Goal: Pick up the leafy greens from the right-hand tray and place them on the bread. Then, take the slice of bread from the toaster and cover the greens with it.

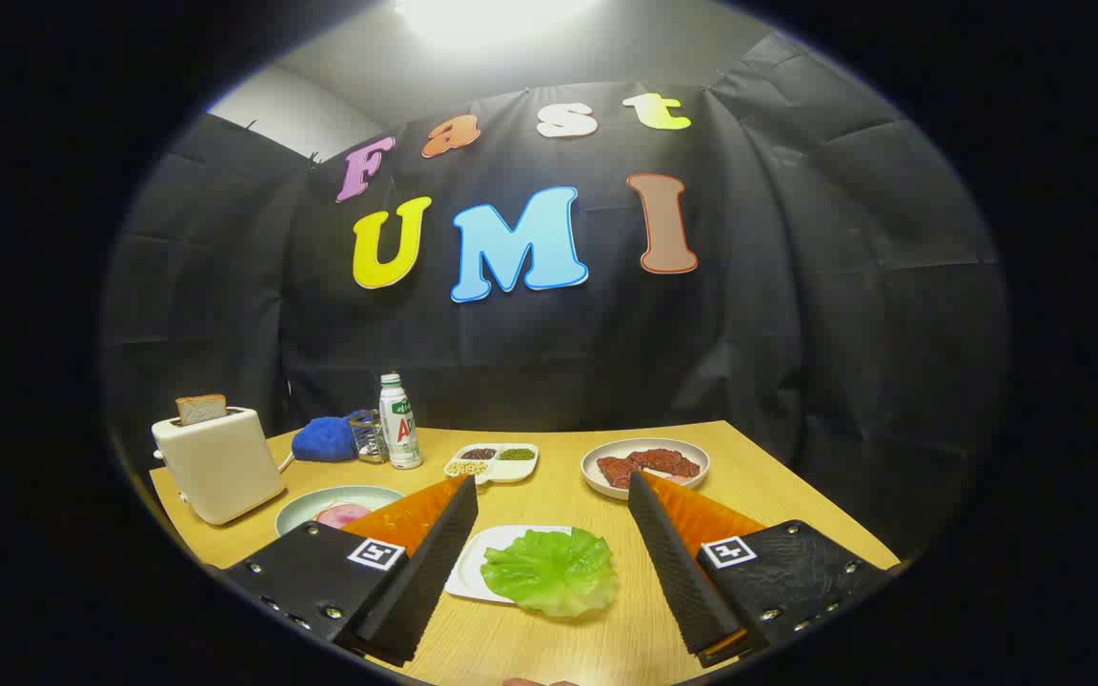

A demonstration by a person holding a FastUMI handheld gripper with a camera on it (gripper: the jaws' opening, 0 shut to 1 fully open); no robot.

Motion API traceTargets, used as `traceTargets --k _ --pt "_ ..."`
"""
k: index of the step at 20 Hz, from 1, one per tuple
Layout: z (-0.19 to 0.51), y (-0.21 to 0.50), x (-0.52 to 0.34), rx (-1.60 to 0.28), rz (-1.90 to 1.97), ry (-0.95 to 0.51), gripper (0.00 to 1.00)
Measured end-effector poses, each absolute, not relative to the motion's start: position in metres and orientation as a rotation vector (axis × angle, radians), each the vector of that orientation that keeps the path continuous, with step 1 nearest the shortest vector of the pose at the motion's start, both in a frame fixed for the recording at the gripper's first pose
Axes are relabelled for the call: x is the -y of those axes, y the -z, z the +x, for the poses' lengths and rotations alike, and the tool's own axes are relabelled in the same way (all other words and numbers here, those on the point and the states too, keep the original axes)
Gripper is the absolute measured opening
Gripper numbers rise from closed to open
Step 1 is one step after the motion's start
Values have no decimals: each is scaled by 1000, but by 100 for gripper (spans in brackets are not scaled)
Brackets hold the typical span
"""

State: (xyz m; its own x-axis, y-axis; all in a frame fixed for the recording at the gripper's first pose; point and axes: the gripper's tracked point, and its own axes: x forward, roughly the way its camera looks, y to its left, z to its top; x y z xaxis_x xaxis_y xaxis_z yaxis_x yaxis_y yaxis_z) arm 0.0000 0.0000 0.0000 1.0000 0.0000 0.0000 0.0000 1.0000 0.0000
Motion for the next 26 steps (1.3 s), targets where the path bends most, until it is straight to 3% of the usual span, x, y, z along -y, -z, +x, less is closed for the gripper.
traceTargets --k 8,15,24,26 --pt "0 13 8 -59 -37 19 98" --pt "-3 64 26 -232 -76 79 98" --pt "9 109 5 -391 -102 -12 98" --pt "14 117 4 -417 -112 -12 92"
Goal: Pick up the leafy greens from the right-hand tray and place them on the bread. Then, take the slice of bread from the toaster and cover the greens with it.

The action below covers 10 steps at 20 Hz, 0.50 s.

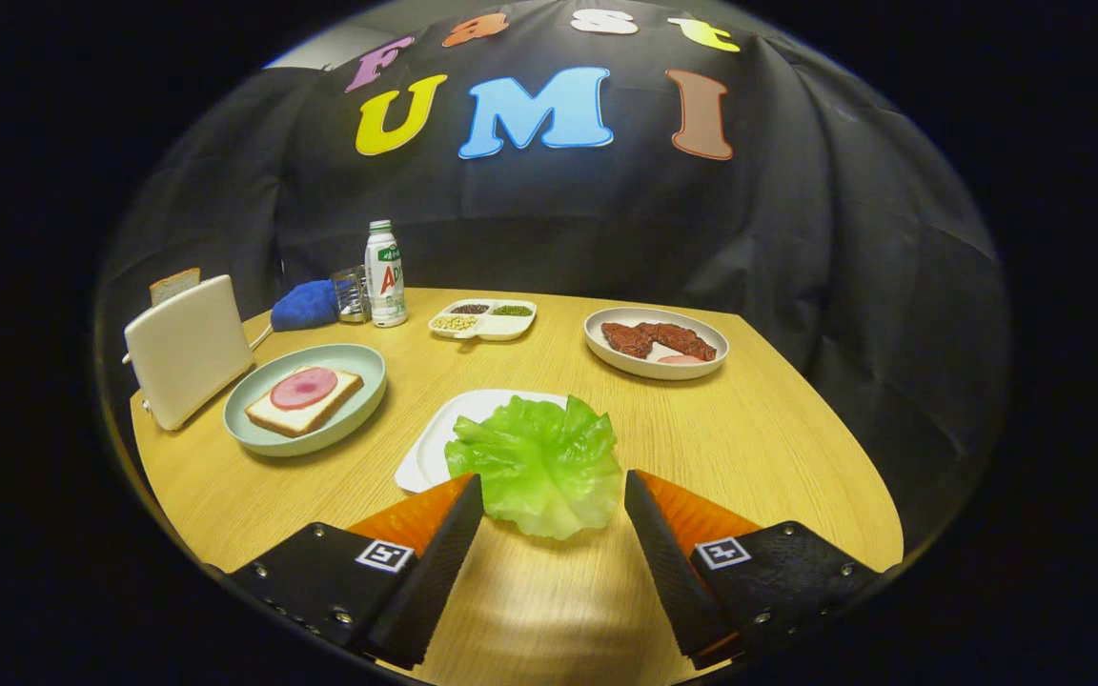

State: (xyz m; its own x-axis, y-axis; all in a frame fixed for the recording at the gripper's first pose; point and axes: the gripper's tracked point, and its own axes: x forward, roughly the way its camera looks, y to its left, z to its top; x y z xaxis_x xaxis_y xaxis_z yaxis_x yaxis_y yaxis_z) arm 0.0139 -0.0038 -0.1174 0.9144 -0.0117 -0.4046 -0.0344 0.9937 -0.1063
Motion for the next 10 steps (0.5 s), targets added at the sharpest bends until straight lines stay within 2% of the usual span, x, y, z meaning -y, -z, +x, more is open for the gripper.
traceTargets --k 3,4,5,8,10 --pt "16 129 5 -475 -139 -5 89" --pt "16 129 4 -487 -141 -9 76" --pt "17 131 4 -486 -140 -9 70" --pt "23 137 5 -504 -72 -17 11" --pt "19 130 2 -487 -58 -36 11"
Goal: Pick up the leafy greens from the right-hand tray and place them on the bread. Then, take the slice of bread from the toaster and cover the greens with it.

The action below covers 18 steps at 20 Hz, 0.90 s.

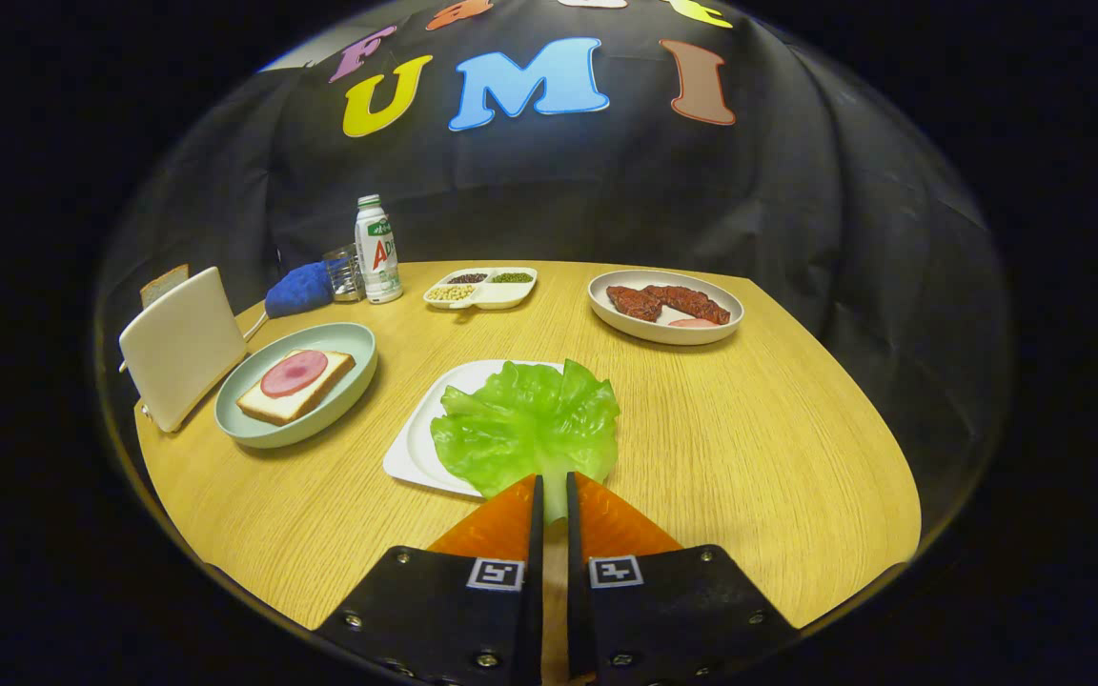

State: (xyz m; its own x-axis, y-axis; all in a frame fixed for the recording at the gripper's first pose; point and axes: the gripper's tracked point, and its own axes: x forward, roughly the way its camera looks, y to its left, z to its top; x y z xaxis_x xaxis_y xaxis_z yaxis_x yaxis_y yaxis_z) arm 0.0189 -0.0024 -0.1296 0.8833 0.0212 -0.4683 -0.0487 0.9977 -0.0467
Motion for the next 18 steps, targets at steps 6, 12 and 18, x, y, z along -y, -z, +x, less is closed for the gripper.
traceTargets --k 6,12,18 --pt "16 114 -11 -413 -77 -85 1" --pt "12 82 -36 -340 -64 -136 1" --pt "14 47 -68 -231 -28 -162 1"
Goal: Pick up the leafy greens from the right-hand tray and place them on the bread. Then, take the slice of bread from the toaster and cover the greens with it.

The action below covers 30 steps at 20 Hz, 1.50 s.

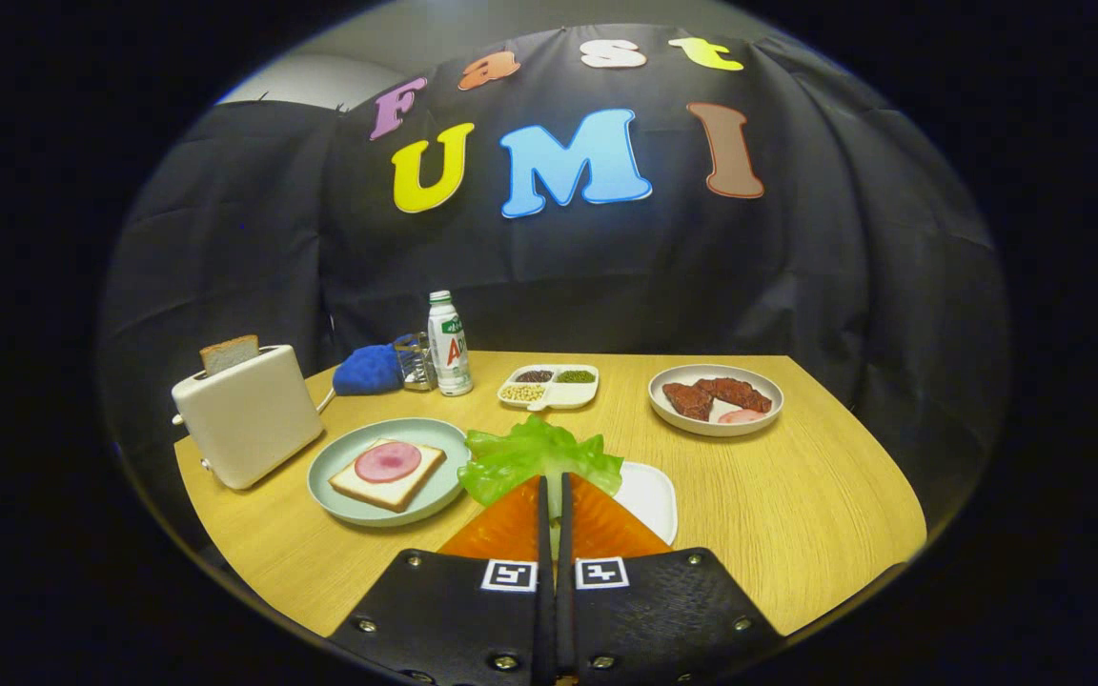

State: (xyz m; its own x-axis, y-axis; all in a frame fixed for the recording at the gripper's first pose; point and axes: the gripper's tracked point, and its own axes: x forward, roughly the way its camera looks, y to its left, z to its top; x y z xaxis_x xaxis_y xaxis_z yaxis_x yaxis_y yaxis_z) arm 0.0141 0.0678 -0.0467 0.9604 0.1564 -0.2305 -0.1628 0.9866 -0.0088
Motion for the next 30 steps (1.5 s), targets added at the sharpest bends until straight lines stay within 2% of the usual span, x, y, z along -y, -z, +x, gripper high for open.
traceTargets --k 12,19,29,30 --pt "23 25 -159 -170 -10 -298 1" --pt "43 60 -215 -213 -6 -359 1" --pt "59 100 -237 -273 -126 -332 1" --pt "59 105 -239 -284 -139 -336 4"
